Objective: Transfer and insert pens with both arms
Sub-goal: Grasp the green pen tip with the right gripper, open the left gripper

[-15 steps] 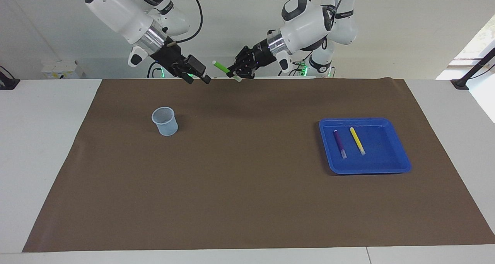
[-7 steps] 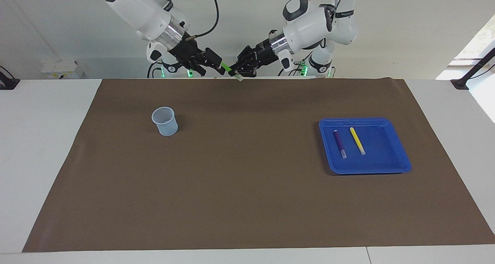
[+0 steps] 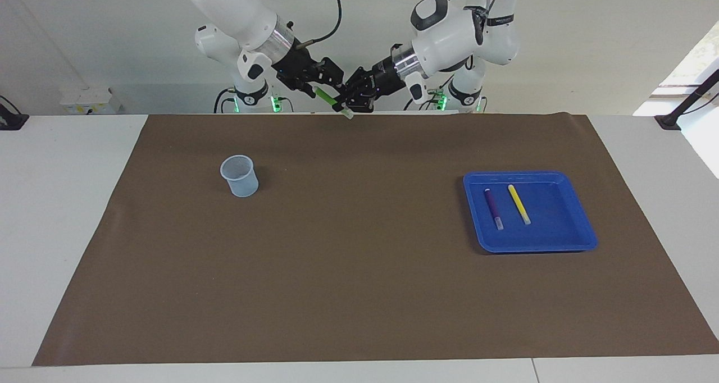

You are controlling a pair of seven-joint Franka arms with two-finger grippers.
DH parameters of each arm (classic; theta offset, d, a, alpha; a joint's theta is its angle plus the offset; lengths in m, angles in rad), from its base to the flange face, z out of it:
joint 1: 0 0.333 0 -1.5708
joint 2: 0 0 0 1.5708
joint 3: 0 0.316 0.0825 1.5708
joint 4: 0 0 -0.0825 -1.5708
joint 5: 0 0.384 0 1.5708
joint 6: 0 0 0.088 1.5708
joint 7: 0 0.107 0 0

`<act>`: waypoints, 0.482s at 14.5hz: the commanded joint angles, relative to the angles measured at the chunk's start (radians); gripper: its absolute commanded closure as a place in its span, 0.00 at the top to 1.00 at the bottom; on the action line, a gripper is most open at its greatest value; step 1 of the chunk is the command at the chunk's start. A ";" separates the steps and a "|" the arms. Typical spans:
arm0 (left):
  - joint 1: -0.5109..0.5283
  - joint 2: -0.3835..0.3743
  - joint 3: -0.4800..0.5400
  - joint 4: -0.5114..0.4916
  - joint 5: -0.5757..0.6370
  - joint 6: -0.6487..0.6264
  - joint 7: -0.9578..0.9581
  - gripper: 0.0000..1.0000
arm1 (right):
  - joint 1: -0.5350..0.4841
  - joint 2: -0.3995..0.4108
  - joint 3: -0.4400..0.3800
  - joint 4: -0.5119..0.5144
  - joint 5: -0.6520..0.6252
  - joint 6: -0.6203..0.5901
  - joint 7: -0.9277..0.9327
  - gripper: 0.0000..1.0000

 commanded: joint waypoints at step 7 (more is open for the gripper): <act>-0.016 -0.030 0.010 -0.035 -0.030 0.024 0.025 0.00 | -0.014 -0.020 0.000 -0.023 -0.016 0.027 -0.008 0.57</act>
